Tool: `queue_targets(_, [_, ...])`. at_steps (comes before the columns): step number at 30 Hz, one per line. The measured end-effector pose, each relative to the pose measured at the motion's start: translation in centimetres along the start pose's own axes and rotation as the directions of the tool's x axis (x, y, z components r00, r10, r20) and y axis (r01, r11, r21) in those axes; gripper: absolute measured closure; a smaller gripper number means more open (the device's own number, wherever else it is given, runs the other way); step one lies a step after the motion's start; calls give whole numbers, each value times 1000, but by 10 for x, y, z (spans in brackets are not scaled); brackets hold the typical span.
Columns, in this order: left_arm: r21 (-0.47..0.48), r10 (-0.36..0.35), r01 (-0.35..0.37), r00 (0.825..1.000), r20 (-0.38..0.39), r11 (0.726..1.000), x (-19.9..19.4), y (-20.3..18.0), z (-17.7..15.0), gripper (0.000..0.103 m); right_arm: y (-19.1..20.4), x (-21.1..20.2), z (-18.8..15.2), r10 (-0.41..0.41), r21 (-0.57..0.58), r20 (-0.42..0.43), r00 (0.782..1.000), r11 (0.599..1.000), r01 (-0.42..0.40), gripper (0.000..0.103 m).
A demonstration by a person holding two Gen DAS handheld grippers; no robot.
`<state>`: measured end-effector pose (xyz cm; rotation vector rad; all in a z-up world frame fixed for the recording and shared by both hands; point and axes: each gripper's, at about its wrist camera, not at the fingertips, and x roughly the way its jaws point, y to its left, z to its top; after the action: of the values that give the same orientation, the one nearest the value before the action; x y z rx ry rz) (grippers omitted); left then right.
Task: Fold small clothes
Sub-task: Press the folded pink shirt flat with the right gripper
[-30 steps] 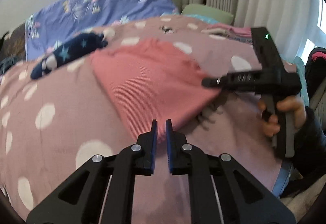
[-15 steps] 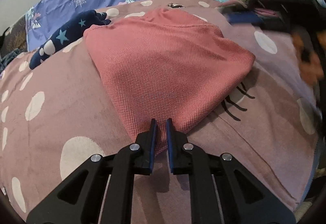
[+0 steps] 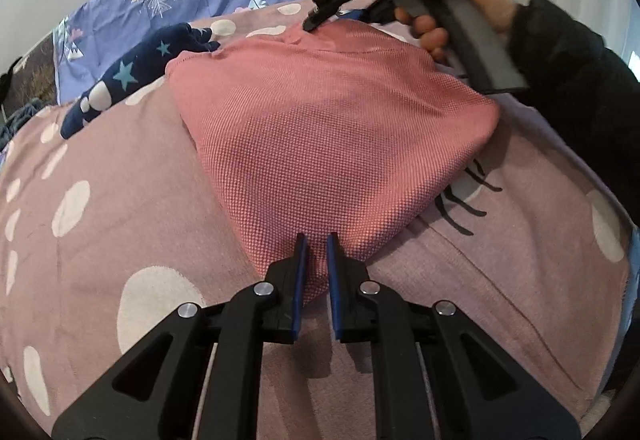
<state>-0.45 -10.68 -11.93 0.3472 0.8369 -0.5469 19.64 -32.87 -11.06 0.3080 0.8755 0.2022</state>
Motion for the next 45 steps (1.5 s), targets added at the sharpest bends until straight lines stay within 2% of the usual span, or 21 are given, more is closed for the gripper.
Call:
queue_targets(1, [-3, -4, 4, 1000, 1, 1000, 0, 1, 0, 91, 2, -1, 2, -7, -14, 9, 1000, 1000, 7, 95])
queue_targets(4, [-8, -11, 11, 1000, 4, 1000, 0, 1, -1, 91, 9, -37, -1, 87, -53, 144, 986, 995, -81, 96])
queue_targets(6, [-9, -13, 13, 1000, 5, 1000, 0, 0, -1, 91, 6, -46, -5, 82, -78, 189, 979, 995, -69, 96])
queue_targets(8, [-12, -19, 19, 1000, 5, 1000, 1, 1, -1, 91, -4, -28, -5, -12, -104, 169, 986, 994, 30, 96])
queue_targets(10, [-15, -24, 24, 1000, 5, 1000, 1, 2, -1, 91, -21, -5, -5, -54, -83, 112, 992, 995, 63, 96])
queue_targets(11, [-17, -24, 25, 1000, 8, 1000, 0, 2, -1, 91, -32, 1, -6, -30, -38, 86, 996, 999, 33, 97])
queue_targets(12, [-17, -24, 24, 1000, 11, 1000, 0, 3, -2, 91, -40, -4, -7, 14, 6, 103, 995, 1000, -15, 97])
queue_targets(15, [-17, -23, 23, 1000, 12, 1000, 0, 3, -2, 91, -44, -34, -10, 66, 46, 175, 982, 996, -75, 96])
queue_targets(18, [-16, -23, 23, 1000, 12, 1000, 0, 3, -2, 91, -24, -69, -23, 138, -18, 180, 974, 990, -137, 96])
queue_targets(21, [-15, -22, 22, 1000, 13, 1000, 0, 3, -2, 91, 10, -97, -53, 173, -143, 155, 973, 978, -151, 92])
queue_targets(22, [-14, -20, 20, 1000, 14, 1000, 0, 2, -2, 91, 19, -99, -66, 166, -183, 136, 977, 973, -140, 81])
queue_targets(23, [-9, -14, 14, 1000, 15, 1000, 0, 1, -2, 91, 26, -95, -79, 139, -213, 103, 985, 970, -115, 77])
queue_targets(25, [-2, -5, 5, 1000, 17, 1000, 0, 0, -2, 91, 30, -77, -98, 32, -236, 57, 998, 972, -18, 77])
queue_targets(26, [3, -1, 1, 1000, 18, 1000, 0, -1, -2, 91, 25, -63, -107, -58, -242, 53, 997, 968, 70, 77])
queue_targets(29, [9, 6, -6, 1000, 20, 1000, 0, -1, -2, 91, 21, -61, -112, -84, -223, 86, 993, 970, 101, 75])
queue_targets(32, [1, 0, 0, 1000, 23, 1000, 0, 1, -2, 91, 31, -77, -117, -152, -196, 146, 978, 964, 179, 73])
queue_targets(38, [6, 5, -5, 1000, 23, 1000, -1, 1, -3, 91, 37, -111, -146, -109, -196, 198, 974, 969, 148, 73])
queue_targets(41, [2, 2, -2, 1000, 22, 1000, -1, 1, -2, 91, 22, -100, -155, -137, -134, 144, 980, 978, 157, 73])
queue_targets(42, [-1, 2, -2, 1000, 23, 1000, -3, 2, -1, 91, 16, -100, -159, -124, -92, 123, 985, 987, 136, 78])
queue_targets(43, [-8, -6, 6, 1000, 26, 1000, -6, 2, 1, 91, 9, -101, -161, -99, -49, 118, 988, 993, 105, 78])
queue_targets(45, [-49, -87, 90, 994, 59, 995, -19, 8, 7, 91, 3, -107, -165, -72, -4, 134, 988, 997, 73, 78])
